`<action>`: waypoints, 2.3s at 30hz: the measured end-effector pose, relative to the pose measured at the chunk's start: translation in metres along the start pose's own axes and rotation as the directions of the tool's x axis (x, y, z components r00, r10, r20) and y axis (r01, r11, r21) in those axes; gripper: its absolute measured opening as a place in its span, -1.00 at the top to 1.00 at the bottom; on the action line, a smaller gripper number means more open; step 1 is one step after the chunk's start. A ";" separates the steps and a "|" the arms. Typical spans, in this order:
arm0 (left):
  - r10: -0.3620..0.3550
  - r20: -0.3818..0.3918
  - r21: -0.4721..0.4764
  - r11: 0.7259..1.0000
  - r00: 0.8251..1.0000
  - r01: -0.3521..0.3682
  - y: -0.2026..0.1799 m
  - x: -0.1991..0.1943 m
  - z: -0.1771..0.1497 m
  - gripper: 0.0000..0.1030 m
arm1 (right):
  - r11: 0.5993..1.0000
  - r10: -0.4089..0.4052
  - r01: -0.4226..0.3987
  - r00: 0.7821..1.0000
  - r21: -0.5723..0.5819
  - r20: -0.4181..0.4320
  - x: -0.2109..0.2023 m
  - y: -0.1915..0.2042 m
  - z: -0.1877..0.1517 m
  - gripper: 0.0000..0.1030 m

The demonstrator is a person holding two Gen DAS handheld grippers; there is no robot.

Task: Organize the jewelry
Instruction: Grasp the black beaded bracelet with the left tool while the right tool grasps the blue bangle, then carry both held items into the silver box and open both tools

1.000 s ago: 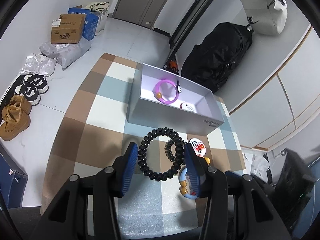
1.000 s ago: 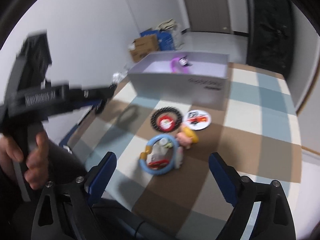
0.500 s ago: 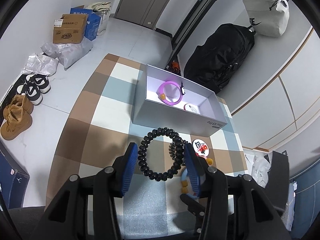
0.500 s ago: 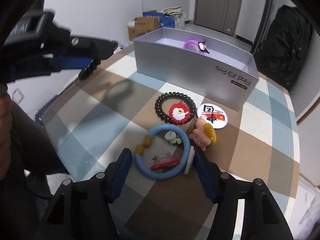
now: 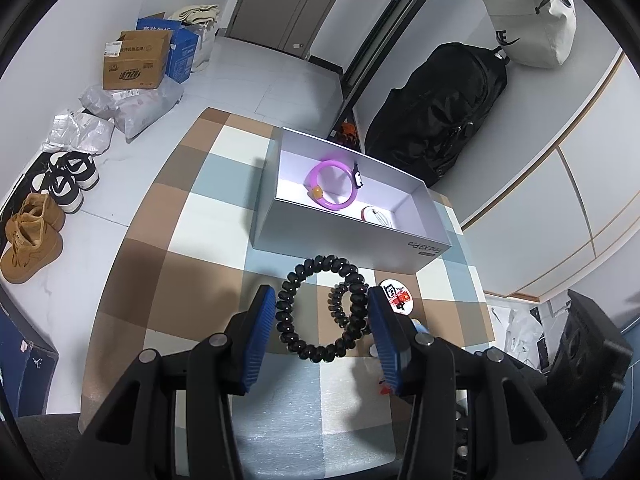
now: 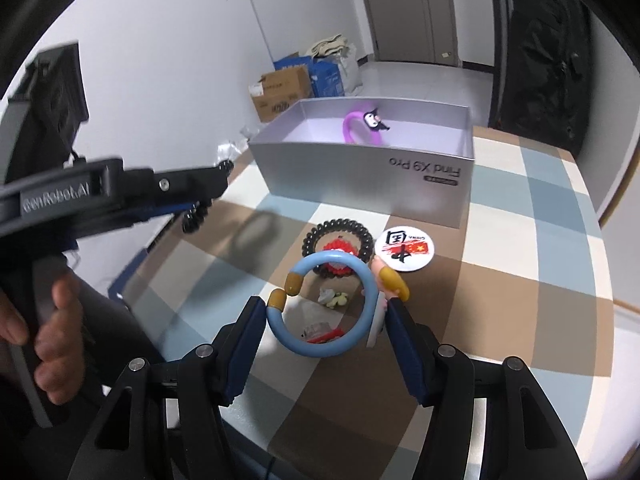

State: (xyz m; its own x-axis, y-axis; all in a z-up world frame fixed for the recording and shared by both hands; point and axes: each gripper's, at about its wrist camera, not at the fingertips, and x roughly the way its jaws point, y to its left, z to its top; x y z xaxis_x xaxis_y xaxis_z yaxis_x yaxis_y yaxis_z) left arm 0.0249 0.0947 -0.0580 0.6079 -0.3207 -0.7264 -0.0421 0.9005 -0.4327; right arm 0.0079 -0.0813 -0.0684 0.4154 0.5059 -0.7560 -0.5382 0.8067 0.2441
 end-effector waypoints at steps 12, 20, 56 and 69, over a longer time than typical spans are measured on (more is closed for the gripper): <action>-0.002 0.002 0.011 1.000 1.000 0.002 -0.011 0.003 0.004 0.19 | 0.999 0.050 -0.050 0.991 0.001 0.122 -0.032 0.005 0.013 -0.18; 0.010 0.052 0.022 1.000 0.999 -0.011 -0.022 -0.003 0.020 0.19 | 0.995 0.081 -0.091 0.981 0.051 0.177 -0.046 -0.011 0.023 -0.18; 0.052 0.064 0.105 0.993 0.997 -0.059 -0.018 0.059 0.086 0.19 | 0.995 0.074 -0.087 0.976 0.055 0.203 0.010 -0.079 0.132 -0.18; 0.022 0.002 0.130 0.991 1.000 -0.022 -0.023 0.077 0.091 0.19 | 0.992 0.105 -0.114 0.984 0.052 0.143 0.034 -0.081 0.134 -0.18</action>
State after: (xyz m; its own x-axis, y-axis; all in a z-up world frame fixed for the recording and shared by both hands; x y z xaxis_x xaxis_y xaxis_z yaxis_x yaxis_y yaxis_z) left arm 0.1445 0.0762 -0.0553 0.6087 -0.3002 -0.7344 0.0483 0.9379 -0.3434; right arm 0.1642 -0.0884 -0.0330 0.4567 0.6265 -0.6316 -0.5429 0.7587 0.3600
